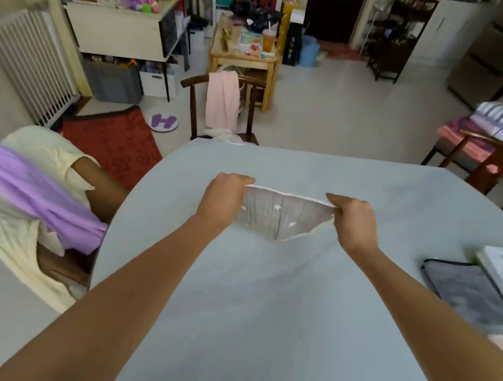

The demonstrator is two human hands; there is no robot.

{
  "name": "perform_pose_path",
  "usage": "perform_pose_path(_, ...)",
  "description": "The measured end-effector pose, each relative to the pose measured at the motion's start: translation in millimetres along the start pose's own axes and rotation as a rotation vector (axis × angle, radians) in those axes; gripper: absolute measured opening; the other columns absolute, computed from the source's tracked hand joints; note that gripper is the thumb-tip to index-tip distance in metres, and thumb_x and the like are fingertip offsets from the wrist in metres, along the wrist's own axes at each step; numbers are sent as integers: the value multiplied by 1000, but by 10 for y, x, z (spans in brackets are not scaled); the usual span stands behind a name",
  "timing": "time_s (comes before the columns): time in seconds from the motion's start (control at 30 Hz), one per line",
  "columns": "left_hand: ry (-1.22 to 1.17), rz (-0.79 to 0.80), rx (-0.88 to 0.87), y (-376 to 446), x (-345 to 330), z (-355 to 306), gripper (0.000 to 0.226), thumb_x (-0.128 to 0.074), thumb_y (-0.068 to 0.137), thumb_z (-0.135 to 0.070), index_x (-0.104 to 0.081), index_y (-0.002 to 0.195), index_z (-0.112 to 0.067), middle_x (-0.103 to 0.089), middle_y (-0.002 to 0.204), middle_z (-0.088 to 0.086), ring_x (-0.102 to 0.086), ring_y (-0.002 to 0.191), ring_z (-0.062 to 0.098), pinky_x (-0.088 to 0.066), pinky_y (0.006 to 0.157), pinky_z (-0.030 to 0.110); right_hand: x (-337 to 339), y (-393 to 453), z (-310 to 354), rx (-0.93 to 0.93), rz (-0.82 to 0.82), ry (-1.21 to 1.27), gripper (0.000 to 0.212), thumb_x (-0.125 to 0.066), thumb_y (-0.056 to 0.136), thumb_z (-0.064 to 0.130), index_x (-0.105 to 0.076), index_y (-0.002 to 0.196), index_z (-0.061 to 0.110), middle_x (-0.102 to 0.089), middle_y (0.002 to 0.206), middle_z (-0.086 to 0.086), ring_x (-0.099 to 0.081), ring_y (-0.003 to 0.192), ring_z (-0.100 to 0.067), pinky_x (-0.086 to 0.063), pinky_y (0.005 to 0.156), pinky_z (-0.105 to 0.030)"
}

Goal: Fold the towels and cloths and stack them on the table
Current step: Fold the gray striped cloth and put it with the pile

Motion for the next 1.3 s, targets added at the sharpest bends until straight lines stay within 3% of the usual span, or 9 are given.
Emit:
perform_pose_path(0.13,116,37,-50,-59,-93,71,22,-52,92,-3,-72,101,-5,-68,91,17,-63,84,34,-49,77,43,-83,-34,-74,122,48,95,37,-46,88,-8,-69,115,5,-69,113,-15,-65,104,-33,-50,92,-36)
perform_pose_path(0.27,202,332,0,-444,-430,245,27,-49,98,-18,-69,115,-11,-66,115,12,-59,105,33,-43,91,38,-426,-406,-287,168,226,84,22,-59,92,8,-71,110,9,-71,111,-10,-66,100,-33,-49,88,-36)
perform_pose_path(0.43,263,868,118,-1190,-909,471,24,-51,96,-16,-71,100,-4,-66,97,15,-60,92,29,-43,78,33,-886,-1035,-439,125,751,-94,25,-52,97,20,-70,112,12,-67,115,-8,-60,108,-27,-42,90,-29)
perform_pose_path(0.57,211,1253,188,-1638,-1047,454,19,-54,94,-13,-67,90,0,-63,81,14,-58,75,24,-38,60,24,-1000,-1413,-463,34,1204,-117,13,-56,93,23,-67,92,14,-55,78,2,-54,77,-17,-41,61,-19)
perform_pose_path(0.63,195,1321,308,-1772,-1034,426,14,-59,93,-20,-66,104,-13,-61,85,2,-63,72,17,-44,49,15,-1031,-1531,-480,-70,1351,-66,13,-59,90,20,-67,93,11,-51,69,3,-55,69,-14,-51,63,-20)
perform_pose_path(0.7,204,1303,354,-1831,-1041,450,13,-61,93,-21,-63,106,-19,-58,84,-4,-60,69,10,-43,43,10,-1064,-1568,-524,-170,1382,12,22,-60,91,18,-68,104,3,-50,72,1,-58,79,-19,-57,82,-33)
perform_pose_path(0.77,160,1203,379,-1790,-1093,532,6,-61,93,-17,-62,90,-12,-56,73,2,-67,84,30,-49,50,17,-1086,-1525,-553,-248,1313,96,26,-57,94,18,-64,110,-1,-50,82,-2,-58,87,-23,-56,86,-40)
perform_pose_path(0.93,274,768,391,-1571,-1193,681,27,-52,97,-24,-62,115,-6,-59,123,14,-54,116,30,-40,94,35,-1143,-1335,-551,-103,899,35,26,-40,101,19,-58,107,1,-58,112,-15,-57,103,-31,-48,84,-37)
perform_pose_path(1.3,400,537,554,-1313,-1516,888,20,-46,98,-24,-60,111,-18,-61,118,8,-59,111,28,-45,87,33,-1609,-1124,-678,-159,665,-105,20,-40,98,28,-53,90,15,-63,100,-12,-59,93,-32,-39,68,-32)
Point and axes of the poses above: each hand's wrist, its own y-axis towards the middle knuckle, its own x-axis out of the back of the hand, z = x × y, the point moved 2 cm from there along y, towards the middle knuckle
